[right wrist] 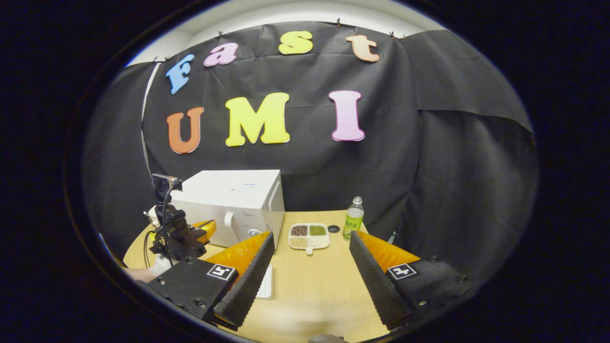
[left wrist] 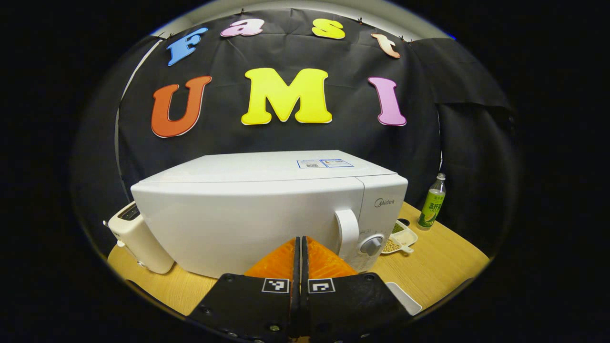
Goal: Open the microwave oven with the left hand, put the food in, and close the microwave oven.
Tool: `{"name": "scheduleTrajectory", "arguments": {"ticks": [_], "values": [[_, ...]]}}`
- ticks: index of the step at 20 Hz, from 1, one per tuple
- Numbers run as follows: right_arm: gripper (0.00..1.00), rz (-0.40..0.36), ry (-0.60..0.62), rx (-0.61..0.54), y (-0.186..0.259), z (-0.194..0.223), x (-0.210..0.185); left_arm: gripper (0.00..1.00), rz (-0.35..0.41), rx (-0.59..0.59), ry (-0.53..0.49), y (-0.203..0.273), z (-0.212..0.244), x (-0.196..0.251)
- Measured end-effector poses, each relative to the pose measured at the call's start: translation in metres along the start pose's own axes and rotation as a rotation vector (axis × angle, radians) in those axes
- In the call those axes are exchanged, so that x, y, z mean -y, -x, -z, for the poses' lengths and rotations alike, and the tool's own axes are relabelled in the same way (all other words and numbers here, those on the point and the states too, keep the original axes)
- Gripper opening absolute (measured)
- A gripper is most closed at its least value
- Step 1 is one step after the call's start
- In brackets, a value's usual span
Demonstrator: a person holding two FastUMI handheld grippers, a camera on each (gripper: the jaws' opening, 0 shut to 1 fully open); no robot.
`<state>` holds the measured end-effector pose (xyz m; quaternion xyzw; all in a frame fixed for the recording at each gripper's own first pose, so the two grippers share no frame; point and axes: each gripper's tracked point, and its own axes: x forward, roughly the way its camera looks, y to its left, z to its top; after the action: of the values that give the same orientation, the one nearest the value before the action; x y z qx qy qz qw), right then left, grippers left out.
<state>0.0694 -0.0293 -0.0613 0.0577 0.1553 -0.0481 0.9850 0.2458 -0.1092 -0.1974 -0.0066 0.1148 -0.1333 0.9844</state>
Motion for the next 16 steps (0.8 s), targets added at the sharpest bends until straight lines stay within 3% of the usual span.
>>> {"name": "scheduleTrajectory", "arguments": {"ticks": [3,4,5,6,7,8,10,11,12,15,16], "values": [[1.00,-0.022,-0.004,0.028,0.000,-0.005,-0.005,0.00,0.001,-0.001,0.007,0.027,-0.008,-0.005],[1.00,-0.028,-0.002,0.037,0.001,-0.006,-0.007,0.32,-0.004,-0.007,0.005,0.035,-0.008,-0.006],[0.92,-0.038,0.002,0.049,0.001,-0.009,-0.007,0.64,-0.018,-0.001,-0.007,0.045,-0.013,-0.007],[1.00,-0.047,0.007,0.058,0.001,-0.008,-0.006,0.96,-0.030,0.007,-0.021,0.055,-0.018,-0.008],[1.00,-0.060,0.012,0.062,0.001,-0.009,-0.006,0.96,-0.043,0.010,-0.036,0.063,-0.021,-0.008],[0.92,-0.079,0.014,0.069,0.002,-0.009,-0.008,0.96,-0.058,0.014,-0.049,0.073,-0.026,-0.008],[0.92,-0.110,0.025,0.083,0.004,-0.008,-0.006,0.96,-0.086,0.022,-0.062,0.095,-0.036,-0.002],[1.00,-0.119,0.028,0.098,0.006,-0.010,-0.004,0.96,-0.097,0.032,-0.068,0.106,-0.041,0.001],[0.92,-0.124,0.025,0.112,0.009,-0.011,-0.001,0.96,-0.105,0.042,-0.077,0.118,-0.049,0.004],[0.92,-0.123,0.013,0.144,0.019,-0.015,0.005,0.97,-0.095,0.073,-0.112,0.151,-0.075,0.014],[1.00,-0.111,0.013,0.155,0.024,-0.015,0.009,0.96,-0.085,0.090,-0.123,0.162,-0.085,0.016]]}}
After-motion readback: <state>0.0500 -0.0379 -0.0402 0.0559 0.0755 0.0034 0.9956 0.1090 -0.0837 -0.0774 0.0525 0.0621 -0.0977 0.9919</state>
